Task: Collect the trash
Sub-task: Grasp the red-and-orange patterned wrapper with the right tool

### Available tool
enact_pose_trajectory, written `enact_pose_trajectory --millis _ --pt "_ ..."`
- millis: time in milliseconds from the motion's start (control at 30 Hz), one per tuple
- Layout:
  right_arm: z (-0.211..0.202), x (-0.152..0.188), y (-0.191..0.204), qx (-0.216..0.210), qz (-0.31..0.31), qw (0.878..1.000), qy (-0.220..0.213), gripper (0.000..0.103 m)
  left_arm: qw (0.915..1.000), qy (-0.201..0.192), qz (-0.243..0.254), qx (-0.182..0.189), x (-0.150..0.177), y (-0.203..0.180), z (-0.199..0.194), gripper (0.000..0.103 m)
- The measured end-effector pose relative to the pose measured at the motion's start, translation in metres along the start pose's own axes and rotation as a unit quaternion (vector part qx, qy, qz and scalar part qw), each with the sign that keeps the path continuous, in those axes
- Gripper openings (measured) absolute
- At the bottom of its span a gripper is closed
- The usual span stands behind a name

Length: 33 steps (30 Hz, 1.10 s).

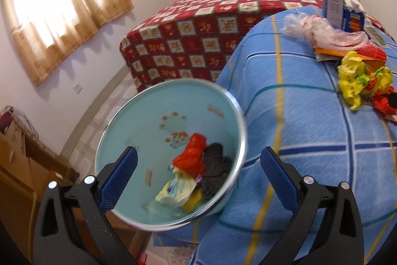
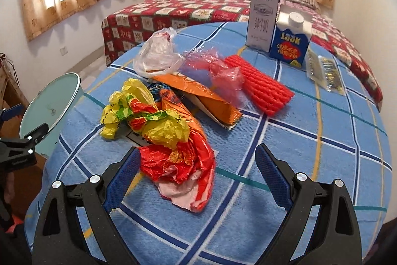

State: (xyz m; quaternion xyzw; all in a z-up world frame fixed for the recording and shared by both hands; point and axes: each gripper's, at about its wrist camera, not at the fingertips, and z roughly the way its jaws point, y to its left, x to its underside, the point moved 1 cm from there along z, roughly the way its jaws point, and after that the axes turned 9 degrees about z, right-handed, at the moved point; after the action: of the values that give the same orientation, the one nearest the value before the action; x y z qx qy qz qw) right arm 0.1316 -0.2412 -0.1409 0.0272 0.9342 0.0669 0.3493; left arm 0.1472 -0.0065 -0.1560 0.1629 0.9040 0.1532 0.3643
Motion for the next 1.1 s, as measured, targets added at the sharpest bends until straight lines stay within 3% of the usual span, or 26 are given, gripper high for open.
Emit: enact_pose_trajectory --millis 100,167,267,367,600,633,667,700,833,933,1000,1033,1067,1100 --pt "0.009 0.000 -0.001 -0.004 0.000 1.000 0.026 0.085 0.9999 -0.005 0.008 0.008 -0.007 -0.011 0.000 0.097" --pt "0.013 -0.001 -0.003 -0.011 0.004 0.999 0.044 0.062 0.9998 -0.010 0.010 0.013 -0.010 -0.015 -0.001 0.097" --pt "0.008 0.004 -0.012 -0.010 0.009 0.999 0.047 0.048 0.9996 -0.012 0.011 0.025 -0.014 -0.020 -0.003 0.097" --pt "-0.001 0.010 -0.024 -0.003 0.013 0.999 0.043 0.040 0.9995 -0.014 0.010 0.027 -0.015 -0.023 -0.004 0.097" --pt "-0.023 0.030 -0.062 0.030 0.030 0.998 0.040 0.040 0.9995 -0.016 0.010 0.028 -0.017 -0.026 -0.007 0.097" --pt "-0.030 0.034 -0.068 0.031 0.038 0.998 0.033 0.049 0.9994 -0.016 0.011 0.028 -0.018 -0.027 -0.007 0.097" --pt "-0.033 0.034 -0.071 0.031 0.042 0.998 0.027 0.067 0.9994 -0.018 0.011 0.028 -0.019 -0.029 -0.008 0.097" --pt "-0.038 0.036 -0.073 0.030 0.045 0.998 0.016 0.071 0.9994 -0.018 0.012 0.028 -0.020 -0.030 -0.008 0.097" --pt "-0.047 0.031 -0.074 0.022 0.056 0.998 -0.012 0.072 0.9992 -0.023 0.015 0.031 -0.026 -0.037 -0.011 0.097" --pt "-0.035 0.022 -0.073 0.021 0.060 0.998 -0.009 0.071 0.9989 -0.028 0.015 0.034 -0.032 -0.043 -0.012 0.097" --pt "-0.026 0.017 -0.074 0.020 0.064 0.998 0.006 0.071 0.9987 -0.032 0.013 0.037 -0.037 -0.047 -0.014 0.097" --pt "-0.022 0.015 -0.075 0.015 0.068 0.997 0.015 0.065 0.9985 -0.036 0.013 0.040 -0.040 -0.050 -0.015 0.097" --pt "-0.018 0.014 -0.076 0.006 0.071 0.997 0.025 0.048 0.9982 -0.039 0.014 0.043 -0.043 -0.053 -0.015 0.097" --pt "-0.015 0.014 -0.076 0.001 0.069 0.997 0.033 0.038 0.9978 -0.042 0.016 0.048 -0.047 -0.057 -0.016 0.097"
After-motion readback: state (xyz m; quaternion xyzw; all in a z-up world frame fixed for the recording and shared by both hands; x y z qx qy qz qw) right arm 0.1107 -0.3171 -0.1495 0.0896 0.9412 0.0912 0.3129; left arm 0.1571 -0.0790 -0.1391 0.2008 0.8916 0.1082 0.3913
